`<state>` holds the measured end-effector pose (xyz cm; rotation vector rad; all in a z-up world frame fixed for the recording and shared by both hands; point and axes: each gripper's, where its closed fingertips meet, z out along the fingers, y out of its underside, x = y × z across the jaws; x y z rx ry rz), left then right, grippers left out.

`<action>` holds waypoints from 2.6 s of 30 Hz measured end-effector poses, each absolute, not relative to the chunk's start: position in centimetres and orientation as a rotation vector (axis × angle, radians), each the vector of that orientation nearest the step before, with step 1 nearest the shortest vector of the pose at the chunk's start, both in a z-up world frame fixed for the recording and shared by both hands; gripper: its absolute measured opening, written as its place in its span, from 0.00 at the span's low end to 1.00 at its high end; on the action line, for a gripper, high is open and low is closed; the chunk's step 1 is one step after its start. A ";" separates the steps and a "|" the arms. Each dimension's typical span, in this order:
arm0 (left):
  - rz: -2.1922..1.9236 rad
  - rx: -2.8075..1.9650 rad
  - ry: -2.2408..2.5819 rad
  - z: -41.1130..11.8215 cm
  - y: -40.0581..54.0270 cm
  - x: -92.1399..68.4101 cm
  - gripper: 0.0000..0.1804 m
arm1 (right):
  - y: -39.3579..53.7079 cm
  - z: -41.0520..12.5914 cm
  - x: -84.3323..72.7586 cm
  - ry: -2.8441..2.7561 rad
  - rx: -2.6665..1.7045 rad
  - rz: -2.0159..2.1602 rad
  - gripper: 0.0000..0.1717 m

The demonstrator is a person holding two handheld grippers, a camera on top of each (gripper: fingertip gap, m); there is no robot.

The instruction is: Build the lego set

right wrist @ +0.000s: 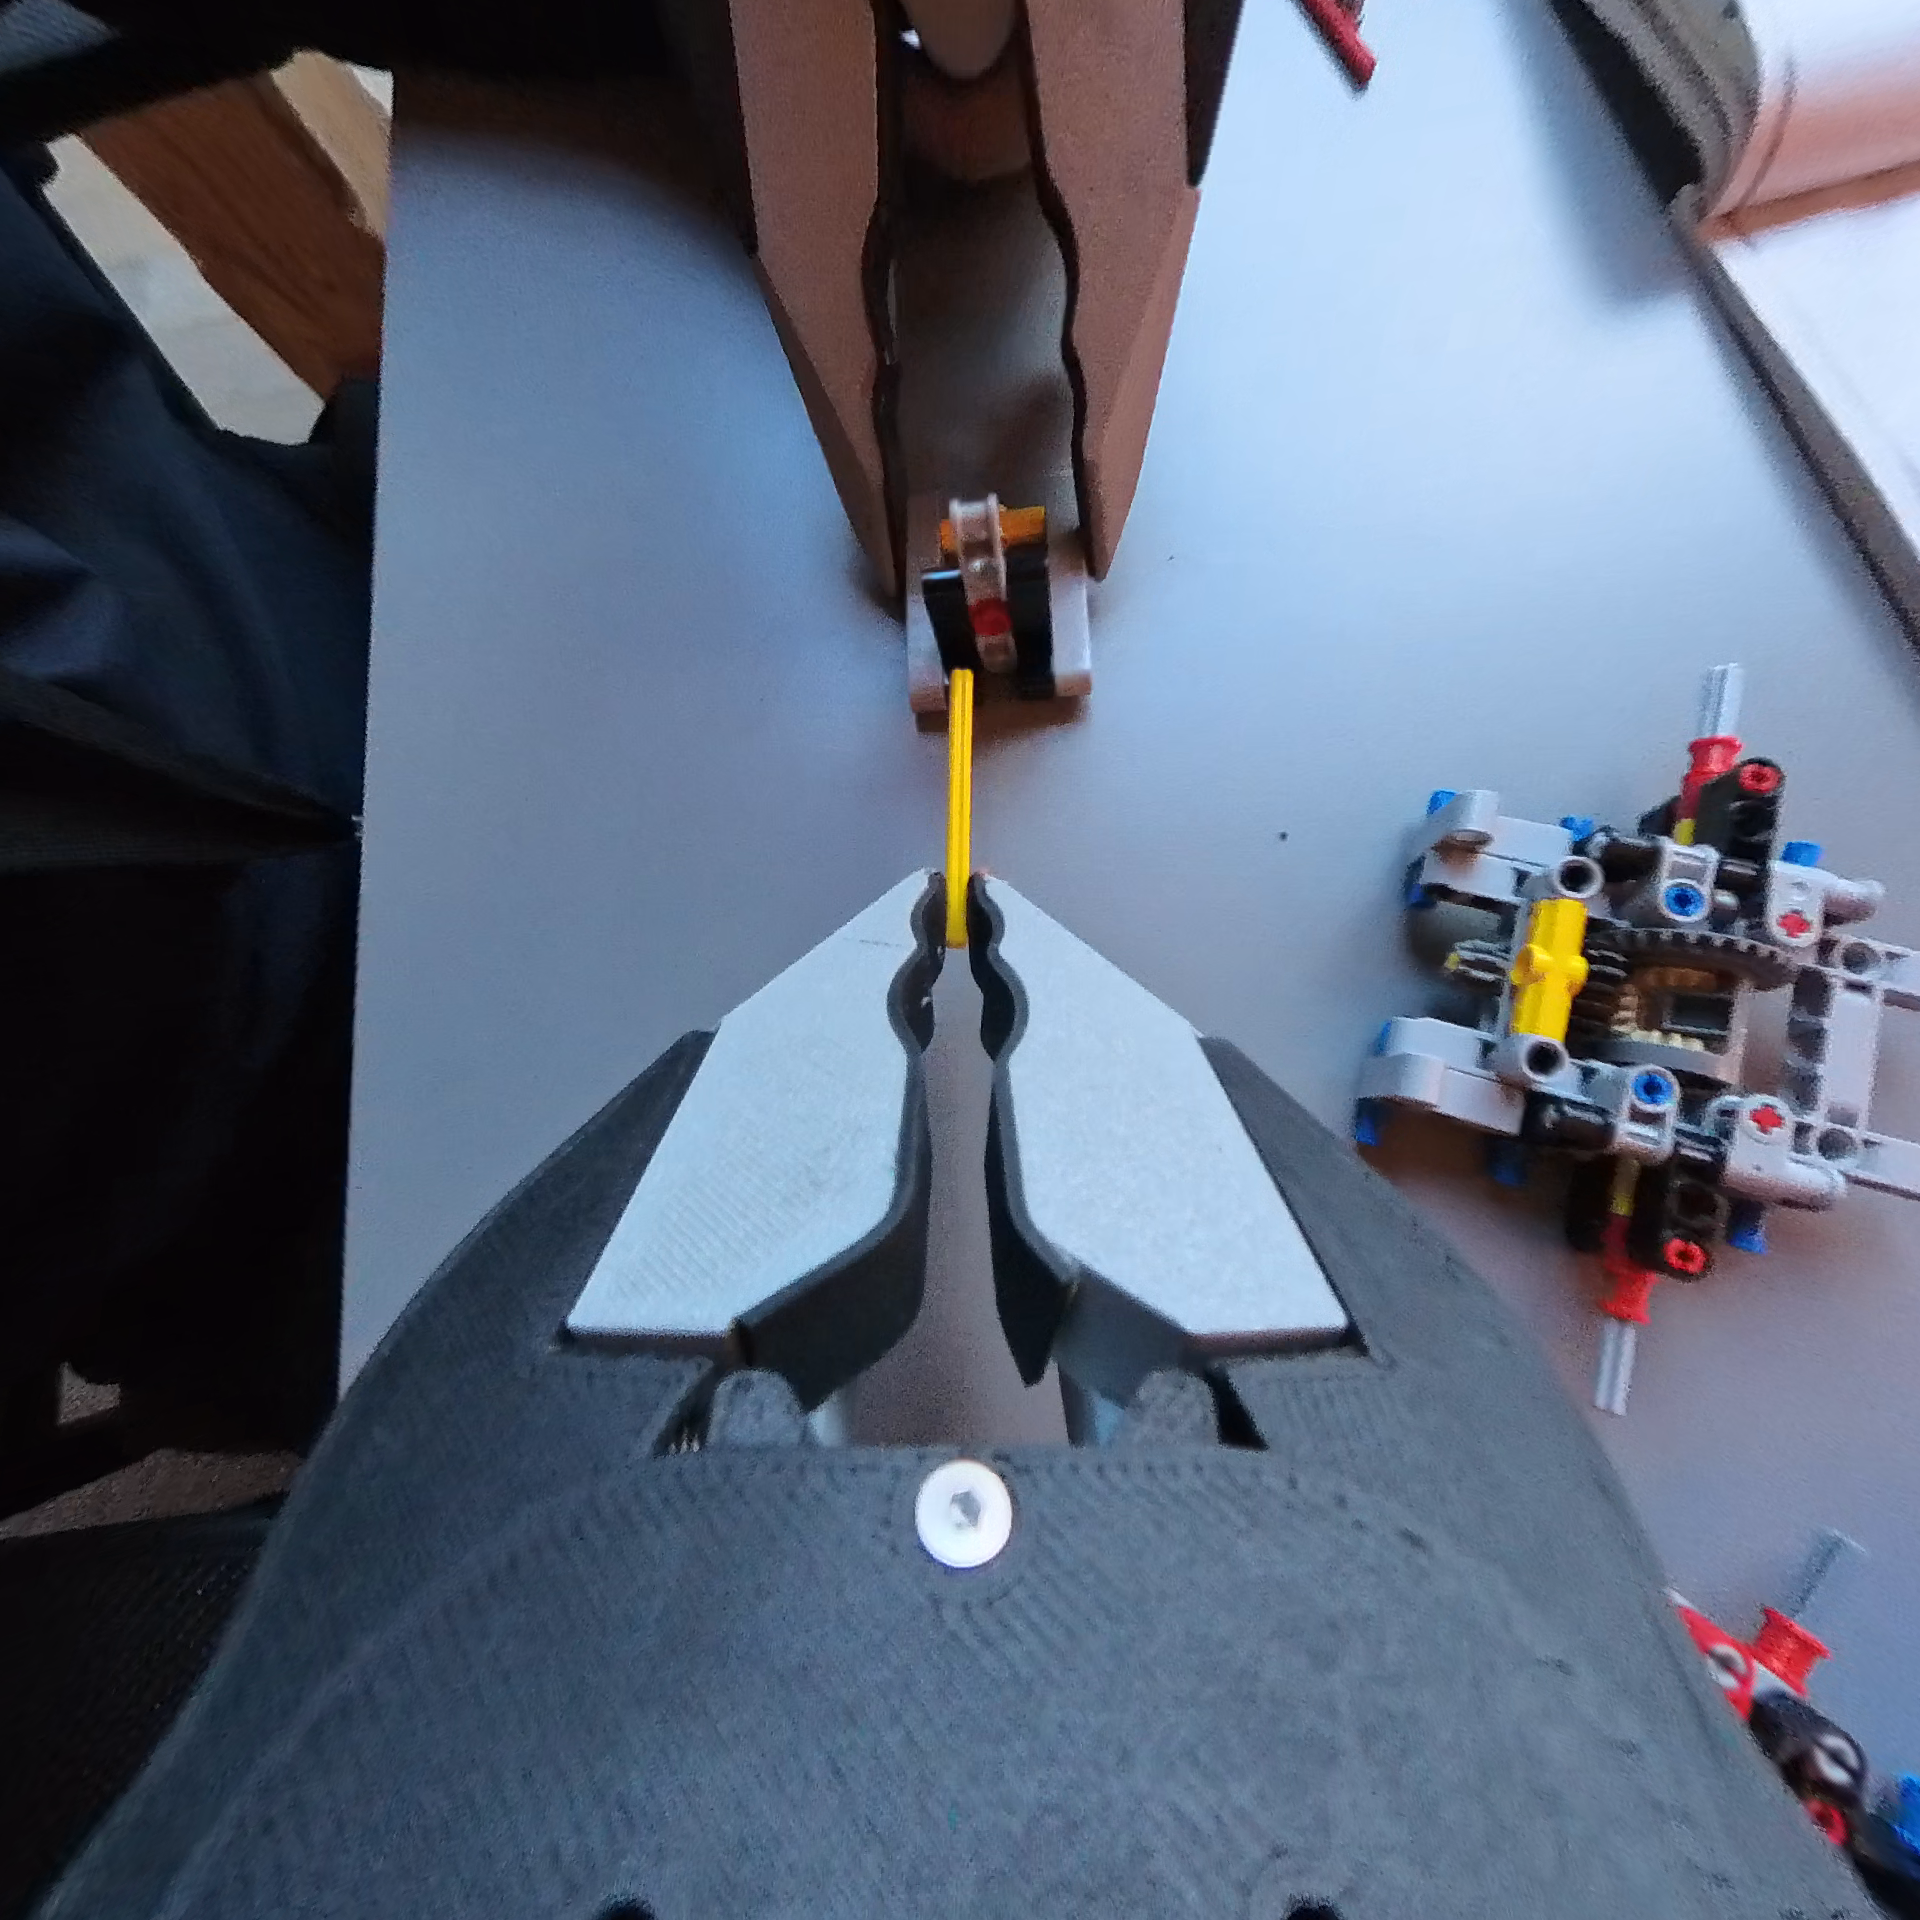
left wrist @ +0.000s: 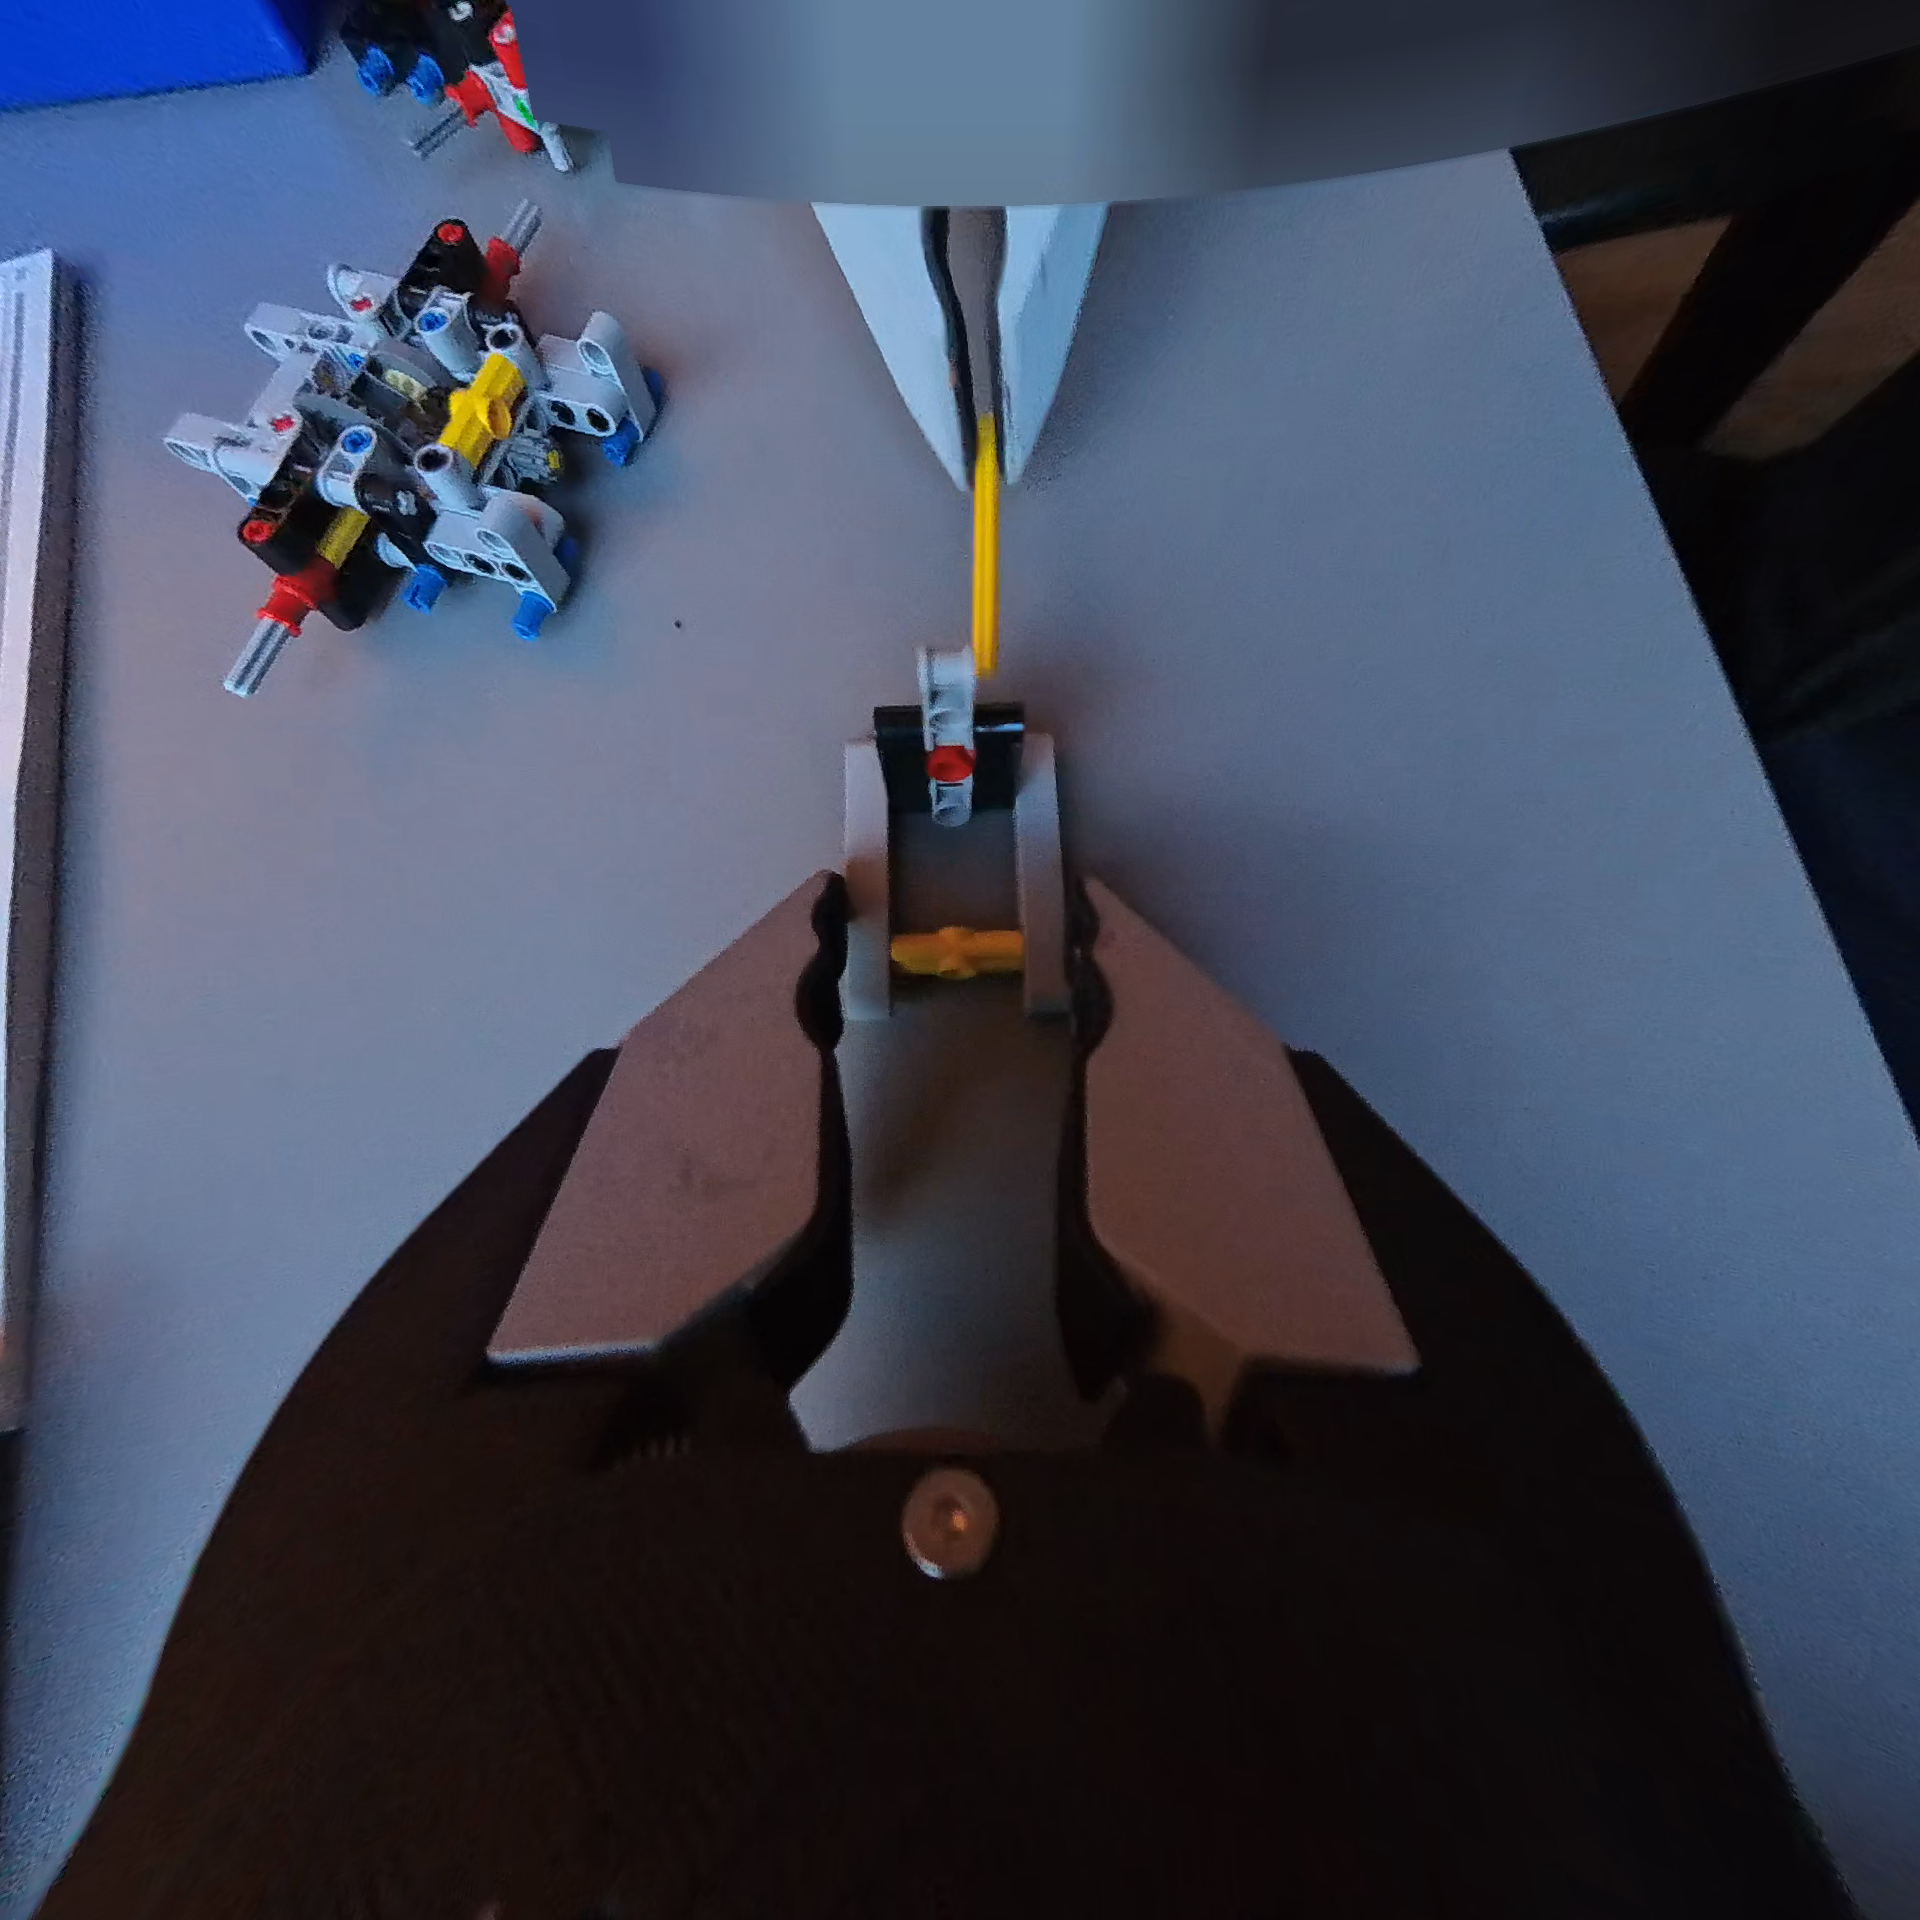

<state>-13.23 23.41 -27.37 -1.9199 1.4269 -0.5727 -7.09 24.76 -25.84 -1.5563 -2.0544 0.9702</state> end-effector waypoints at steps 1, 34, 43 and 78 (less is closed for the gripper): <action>-0.582 -1.931 1.421 -27.4 23.4 -13.2 0.22 | 24.7 -26.1 -7.2 -2.065 -1.563 0.960 0.00; -0.696 -1.973 1.430 -27.3 22.2 -11.9 0.14 | 24.6 -27.4 -8.4 -2.071 -1.631 0.924 0.01; -0.691 -1.974 1.418 -27.2 22.0 -11.7 0.14 | 24.5 -27.4 -8.5 -2.068 -1.637 0.924 0.00; -0.585 -1.993 1.381 -27.5 23.3 -11.2 0.25 | 24.0 -27.3 -9.7 -2.008 -1.653 1.062 0.00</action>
